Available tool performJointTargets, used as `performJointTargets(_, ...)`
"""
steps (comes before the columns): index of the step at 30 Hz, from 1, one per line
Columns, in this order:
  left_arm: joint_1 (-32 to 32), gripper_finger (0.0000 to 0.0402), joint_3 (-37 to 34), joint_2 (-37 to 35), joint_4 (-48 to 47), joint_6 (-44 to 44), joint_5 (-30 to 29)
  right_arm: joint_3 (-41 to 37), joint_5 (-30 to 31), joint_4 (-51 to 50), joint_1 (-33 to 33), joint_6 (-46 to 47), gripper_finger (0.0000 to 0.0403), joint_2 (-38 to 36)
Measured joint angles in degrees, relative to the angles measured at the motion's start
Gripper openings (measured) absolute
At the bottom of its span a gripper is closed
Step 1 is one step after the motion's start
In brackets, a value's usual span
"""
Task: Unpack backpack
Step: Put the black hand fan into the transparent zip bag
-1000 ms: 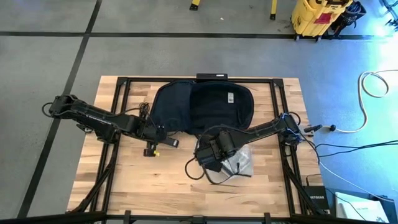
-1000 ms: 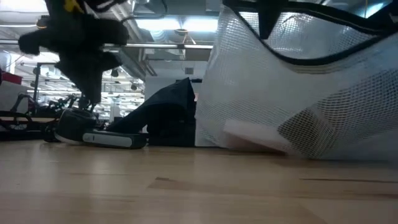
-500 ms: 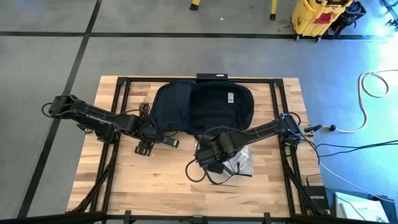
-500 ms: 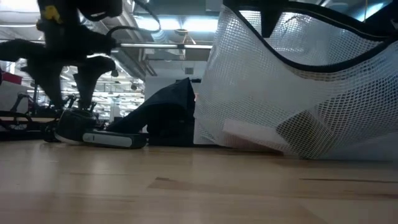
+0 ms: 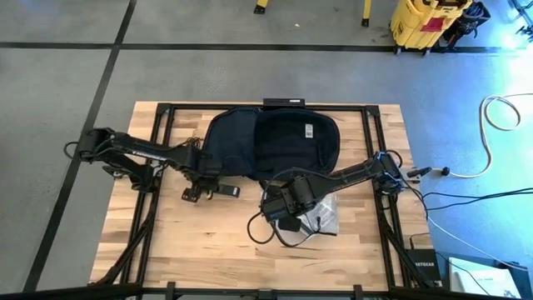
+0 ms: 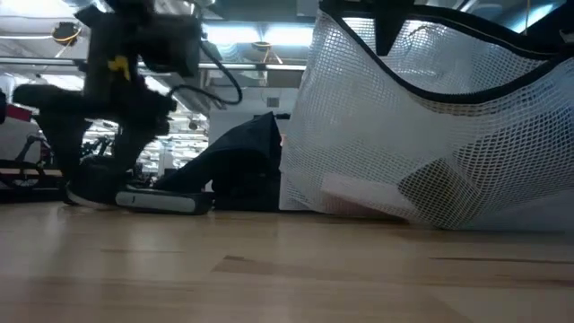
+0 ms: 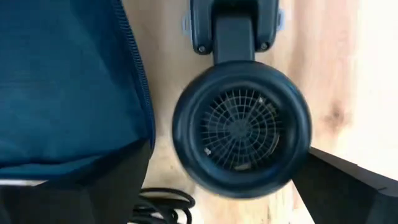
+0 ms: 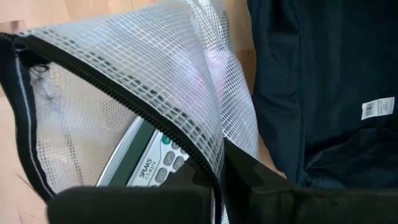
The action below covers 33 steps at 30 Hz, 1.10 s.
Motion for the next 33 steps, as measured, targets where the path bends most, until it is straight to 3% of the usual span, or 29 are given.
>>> performJointTargets(9, 2.2, 0.0357, 0.3, 0.5, 4.8, -1.9, 7.2, 0.0, -0.3, 0.1, 0.0, 0.1, 0.0000, 0.0)
performJointTargets(20, 0.7, 0.0357, -0.2, 0.5, 8.2, -1.9, 5.7, 0.0, -0.9, 0.0, 0.0, -1.3, 0.0000, 0.0)
performJointTargets(33, 0.3, 0.0353, -0.2, 1.0, 5.3, -5.0, 2.6, 0.0, -1.4, 0.0, 0.0, -2.2, 0.0000, 0.0)
